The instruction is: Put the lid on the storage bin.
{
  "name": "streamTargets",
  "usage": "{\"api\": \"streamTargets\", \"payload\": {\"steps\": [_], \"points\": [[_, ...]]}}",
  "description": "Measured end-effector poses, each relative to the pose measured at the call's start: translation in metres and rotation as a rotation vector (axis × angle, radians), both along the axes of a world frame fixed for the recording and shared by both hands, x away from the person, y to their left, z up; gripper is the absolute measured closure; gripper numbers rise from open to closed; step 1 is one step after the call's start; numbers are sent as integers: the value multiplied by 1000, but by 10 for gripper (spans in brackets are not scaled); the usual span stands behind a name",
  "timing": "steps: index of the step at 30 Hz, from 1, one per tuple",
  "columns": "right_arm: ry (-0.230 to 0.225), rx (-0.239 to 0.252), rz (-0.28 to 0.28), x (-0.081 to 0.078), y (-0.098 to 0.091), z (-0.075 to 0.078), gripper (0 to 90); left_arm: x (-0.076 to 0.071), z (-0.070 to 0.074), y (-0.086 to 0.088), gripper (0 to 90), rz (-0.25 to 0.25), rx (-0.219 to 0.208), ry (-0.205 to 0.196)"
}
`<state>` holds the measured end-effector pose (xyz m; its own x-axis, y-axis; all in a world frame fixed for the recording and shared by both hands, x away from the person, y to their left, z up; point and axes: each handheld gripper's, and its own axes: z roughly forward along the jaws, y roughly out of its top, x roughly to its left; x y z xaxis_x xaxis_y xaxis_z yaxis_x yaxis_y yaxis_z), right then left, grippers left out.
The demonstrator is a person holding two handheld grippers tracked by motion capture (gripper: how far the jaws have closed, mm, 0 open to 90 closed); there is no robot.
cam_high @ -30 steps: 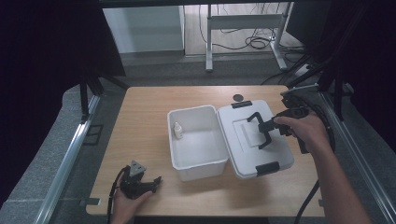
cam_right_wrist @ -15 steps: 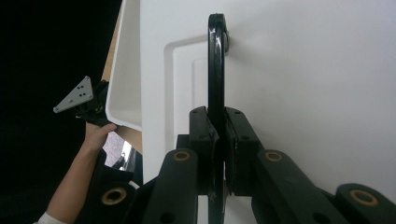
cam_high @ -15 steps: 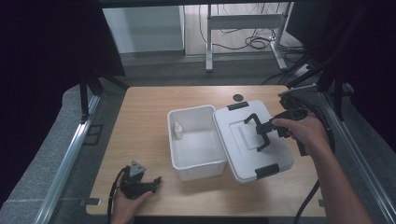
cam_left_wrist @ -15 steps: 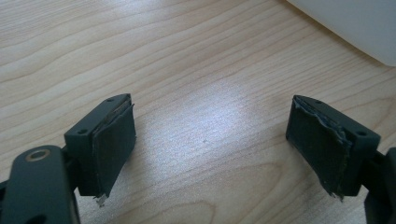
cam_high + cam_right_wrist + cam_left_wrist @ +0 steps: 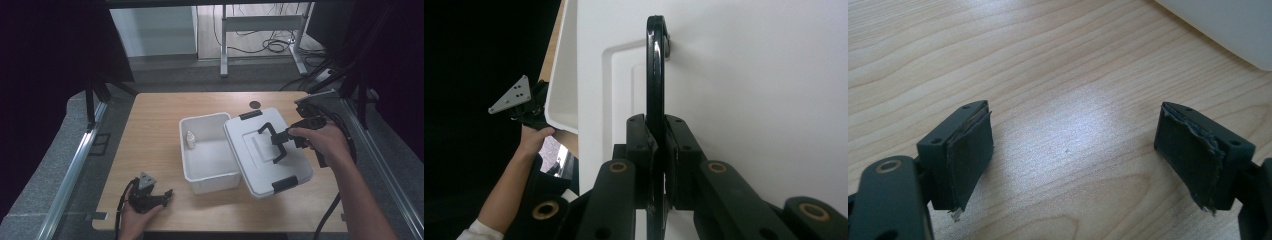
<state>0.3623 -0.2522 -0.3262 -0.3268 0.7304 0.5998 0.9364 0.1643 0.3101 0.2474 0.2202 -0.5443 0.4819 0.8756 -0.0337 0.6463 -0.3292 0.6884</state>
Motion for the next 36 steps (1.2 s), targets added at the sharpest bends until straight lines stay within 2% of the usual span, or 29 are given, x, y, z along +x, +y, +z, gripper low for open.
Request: {"api": "streamTargets", "payload": {"steps": [27,36], "points": [[-12,-1,46,-2,20,7,824,0,0,0,157,-1,2,1],[-3,3,55,-1,27,6,824,0,0,0,157,-1,2,0]]}}
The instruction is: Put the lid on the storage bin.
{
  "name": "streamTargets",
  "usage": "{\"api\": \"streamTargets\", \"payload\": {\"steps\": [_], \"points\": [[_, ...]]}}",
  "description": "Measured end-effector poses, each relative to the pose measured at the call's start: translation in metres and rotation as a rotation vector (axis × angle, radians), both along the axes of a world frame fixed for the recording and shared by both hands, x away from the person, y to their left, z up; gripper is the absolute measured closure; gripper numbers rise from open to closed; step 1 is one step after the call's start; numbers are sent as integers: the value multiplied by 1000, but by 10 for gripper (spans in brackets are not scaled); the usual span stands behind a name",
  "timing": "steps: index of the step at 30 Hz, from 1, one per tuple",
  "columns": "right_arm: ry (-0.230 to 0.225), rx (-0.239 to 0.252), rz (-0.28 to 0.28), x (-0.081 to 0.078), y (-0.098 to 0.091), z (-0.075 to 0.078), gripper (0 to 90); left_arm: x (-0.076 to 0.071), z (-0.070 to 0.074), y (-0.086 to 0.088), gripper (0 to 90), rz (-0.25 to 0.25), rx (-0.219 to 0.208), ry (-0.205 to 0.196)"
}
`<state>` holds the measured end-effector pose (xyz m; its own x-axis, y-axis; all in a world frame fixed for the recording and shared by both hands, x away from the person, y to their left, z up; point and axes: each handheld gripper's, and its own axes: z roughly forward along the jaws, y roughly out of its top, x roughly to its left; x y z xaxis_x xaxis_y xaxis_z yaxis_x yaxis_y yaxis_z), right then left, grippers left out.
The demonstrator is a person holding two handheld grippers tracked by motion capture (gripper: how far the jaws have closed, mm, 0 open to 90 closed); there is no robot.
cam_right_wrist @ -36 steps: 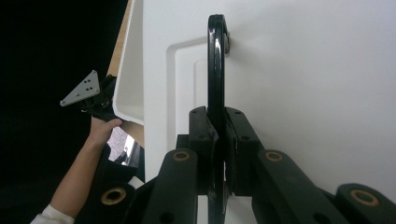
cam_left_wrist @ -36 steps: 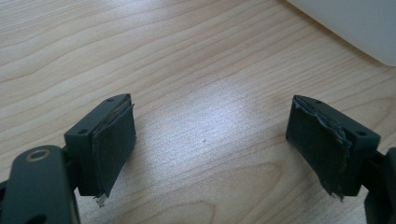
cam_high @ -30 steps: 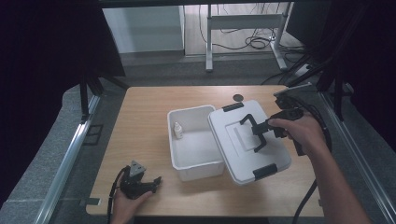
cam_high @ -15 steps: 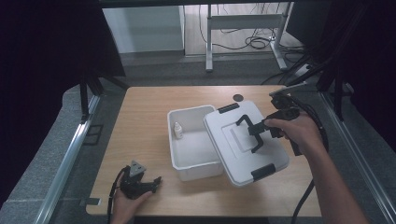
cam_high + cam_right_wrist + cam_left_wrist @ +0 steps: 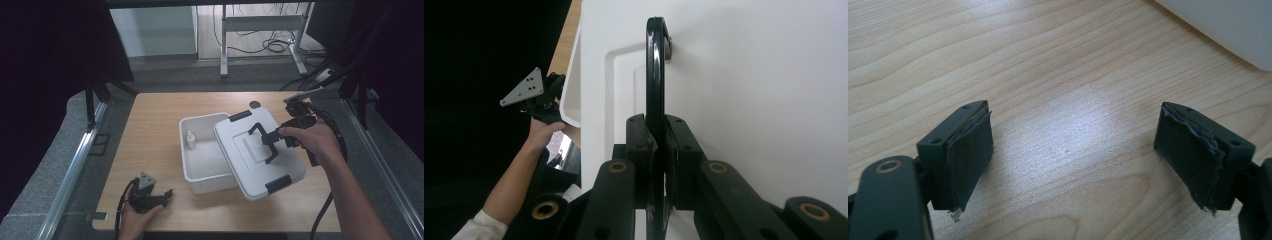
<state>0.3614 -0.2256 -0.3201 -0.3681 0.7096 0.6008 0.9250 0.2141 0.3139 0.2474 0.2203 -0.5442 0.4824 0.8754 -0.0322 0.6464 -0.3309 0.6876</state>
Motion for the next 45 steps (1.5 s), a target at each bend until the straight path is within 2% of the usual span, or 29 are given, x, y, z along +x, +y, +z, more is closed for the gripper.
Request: {"api": "streamTargets", "payload": {"steps": [20,45], "points": [[1,-1,23,0,10,1,823,0,0,0,157,-1,0,0],[-7,18,74,-4,33,4,822,0,0,0,157,-1,0,0]]}}
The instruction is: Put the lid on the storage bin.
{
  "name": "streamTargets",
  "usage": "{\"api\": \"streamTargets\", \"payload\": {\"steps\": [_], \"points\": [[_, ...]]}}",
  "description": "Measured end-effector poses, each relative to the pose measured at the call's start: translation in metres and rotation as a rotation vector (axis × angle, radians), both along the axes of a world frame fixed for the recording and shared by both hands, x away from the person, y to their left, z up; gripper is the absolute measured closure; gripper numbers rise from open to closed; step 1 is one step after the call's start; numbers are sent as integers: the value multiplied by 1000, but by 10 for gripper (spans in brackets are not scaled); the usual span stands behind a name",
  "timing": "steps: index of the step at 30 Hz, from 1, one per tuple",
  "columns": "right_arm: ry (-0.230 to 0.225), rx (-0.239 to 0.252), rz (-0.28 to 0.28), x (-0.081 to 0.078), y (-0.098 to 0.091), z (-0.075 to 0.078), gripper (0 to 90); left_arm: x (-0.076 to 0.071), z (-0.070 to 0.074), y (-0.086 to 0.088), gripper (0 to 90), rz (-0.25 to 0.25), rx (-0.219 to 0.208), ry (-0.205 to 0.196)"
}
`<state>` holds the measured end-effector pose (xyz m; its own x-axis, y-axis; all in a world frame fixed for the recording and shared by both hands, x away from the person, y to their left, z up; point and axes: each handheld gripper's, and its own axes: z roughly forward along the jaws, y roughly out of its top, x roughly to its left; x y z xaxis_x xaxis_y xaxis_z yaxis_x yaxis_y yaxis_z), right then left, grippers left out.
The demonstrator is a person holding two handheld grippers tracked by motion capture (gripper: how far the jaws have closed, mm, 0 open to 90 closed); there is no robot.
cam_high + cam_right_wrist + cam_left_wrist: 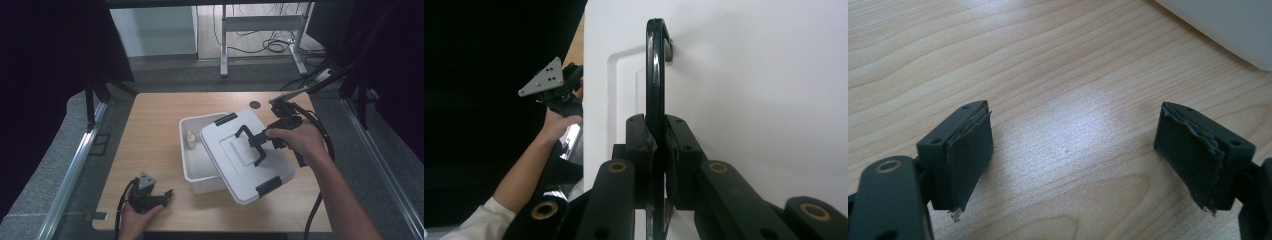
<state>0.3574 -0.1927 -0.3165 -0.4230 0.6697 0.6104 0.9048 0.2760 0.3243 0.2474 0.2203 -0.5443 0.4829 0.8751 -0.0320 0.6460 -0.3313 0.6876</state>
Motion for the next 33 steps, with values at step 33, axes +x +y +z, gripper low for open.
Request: {"api": "streamTargets", "payload": {"steps": [33], "points": [[-7,42,32,-4,19,0,826,0,0,0,157,0,-1,0]]}}
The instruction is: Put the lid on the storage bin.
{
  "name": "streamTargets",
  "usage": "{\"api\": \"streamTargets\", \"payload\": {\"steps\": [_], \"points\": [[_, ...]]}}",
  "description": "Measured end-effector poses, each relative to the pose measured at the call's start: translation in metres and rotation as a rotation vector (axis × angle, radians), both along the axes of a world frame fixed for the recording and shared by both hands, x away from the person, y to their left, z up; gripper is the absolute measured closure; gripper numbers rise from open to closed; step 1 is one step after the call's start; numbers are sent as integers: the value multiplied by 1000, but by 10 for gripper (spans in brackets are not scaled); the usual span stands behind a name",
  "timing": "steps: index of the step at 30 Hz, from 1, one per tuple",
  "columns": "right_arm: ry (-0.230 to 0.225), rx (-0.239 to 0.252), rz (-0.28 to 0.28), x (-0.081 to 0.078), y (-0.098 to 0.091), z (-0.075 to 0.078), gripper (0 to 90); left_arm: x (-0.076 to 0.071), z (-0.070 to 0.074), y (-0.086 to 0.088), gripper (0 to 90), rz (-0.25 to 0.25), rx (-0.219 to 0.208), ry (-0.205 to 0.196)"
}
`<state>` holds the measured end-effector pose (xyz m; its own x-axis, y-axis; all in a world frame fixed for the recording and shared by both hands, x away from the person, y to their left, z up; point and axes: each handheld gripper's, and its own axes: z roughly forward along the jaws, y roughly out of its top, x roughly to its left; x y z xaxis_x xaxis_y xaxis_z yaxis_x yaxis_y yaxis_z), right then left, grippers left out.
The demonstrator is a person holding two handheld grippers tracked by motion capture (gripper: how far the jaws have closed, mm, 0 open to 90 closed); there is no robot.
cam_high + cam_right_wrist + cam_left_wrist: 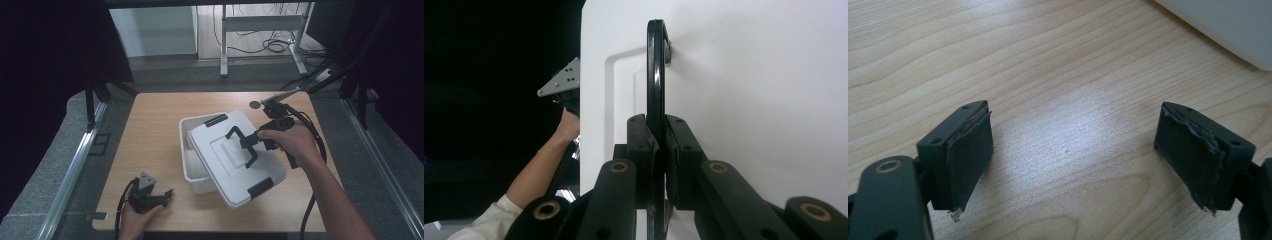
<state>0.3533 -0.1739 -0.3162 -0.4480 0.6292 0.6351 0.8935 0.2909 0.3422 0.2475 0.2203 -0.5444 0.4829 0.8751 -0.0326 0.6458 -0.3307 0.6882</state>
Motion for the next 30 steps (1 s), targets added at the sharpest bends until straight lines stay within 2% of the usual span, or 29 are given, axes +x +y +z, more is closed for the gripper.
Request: {"api": "streamTargets", "payload": {"steps": [7,14,30], "points": [[2,-4,7,2,8,0,826,0,0,0,157,0,0,0],[19,-7,-12,9,16,-4,826,0,0,0,157,0,1,0],[76,18,-102,35,43,-17,826,0,0,0,156,-1,-1,-1]]}}
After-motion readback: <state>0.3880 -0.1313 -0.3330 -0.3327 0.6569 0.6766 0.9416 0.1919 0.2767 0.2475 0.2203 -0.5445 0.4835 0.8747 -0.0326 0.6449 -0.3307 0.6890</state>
